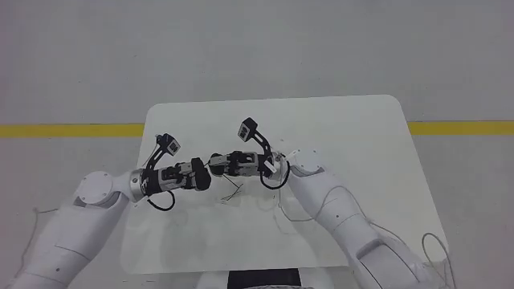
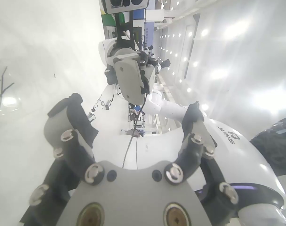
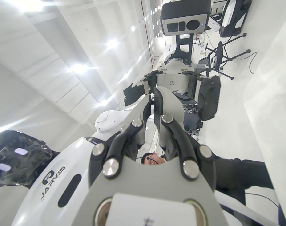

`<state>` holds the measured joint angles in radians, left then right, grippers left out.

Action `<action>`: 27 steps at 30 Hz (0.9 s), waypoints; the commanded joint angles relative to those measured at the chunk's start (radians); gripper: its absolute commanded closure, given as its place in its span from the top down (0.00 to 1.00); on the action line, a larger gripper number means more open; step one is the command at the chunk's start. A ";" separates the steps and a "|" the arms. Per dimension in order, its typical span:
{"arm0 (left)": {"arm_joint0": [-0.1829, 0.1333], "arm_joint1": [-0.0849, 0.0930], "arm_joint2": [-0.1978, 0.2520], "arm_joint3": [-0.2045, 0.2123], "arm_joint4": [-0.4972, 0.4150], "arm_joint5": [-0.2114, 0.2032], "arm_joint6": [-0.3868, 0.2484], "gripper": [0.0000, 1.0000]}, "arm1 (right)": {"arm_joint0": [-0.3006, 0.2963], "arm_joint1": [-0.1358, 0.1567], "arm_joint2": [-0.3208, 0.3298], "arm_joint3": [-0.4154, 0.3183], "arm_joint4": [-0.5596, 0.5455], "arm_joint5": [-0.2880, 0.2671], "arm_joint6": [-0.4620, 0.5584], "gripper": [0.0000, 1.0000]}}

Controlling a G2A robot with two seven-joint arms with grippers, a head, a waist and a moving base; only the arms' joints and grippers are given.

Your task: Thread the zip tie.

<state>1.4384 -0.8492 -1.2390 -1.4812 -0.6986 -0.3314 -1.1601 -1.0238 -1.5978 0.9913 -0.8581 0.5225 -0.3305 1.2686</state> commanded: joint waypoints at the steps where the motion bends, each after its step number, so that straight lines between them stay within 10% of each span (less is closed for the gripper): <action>1: 0.000 -0.001 0.003 -0.003 -0.003 0.001 0.004 1.00 | -0.009 0.006 0.002 -0.022 -0.021 0.008 -0.018 0.00; 2: 0.000 -0.001 0.003 -0.002 -0.003 0.000 0.005 0.94 | -0.012 0.009 0.002 -0.030 -0.030 0.011 -0.024 0.00; 4: 0.000 -0.002 0.003 -0.002 -0.004 -0.001 0.007 0.44 | -0.017 0.013 0.002 -0.044 -0.046 0.017 -0.038 0.00; 7: 0.001 -0.003 0.000 0.000 -0.002 -0.001 0.026 0.29 | -0.023 0.021 0.003 -0.063 -0.075 0.024 -0.059 0.00; 27: 0.005 -0.008 -0.006 0.008 0.005 0.006 0.072 0.15 | -0.072 0.065 0.008 -0.183 -0.210 0.029 -0.161 0.00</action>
<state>1.4425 -0.8566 -1.2450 -1.4727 -0.6938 -0.3253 -1.0892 -1.0942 -1.5338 1.0000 -1.0374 0.3130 -0.3003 1.1111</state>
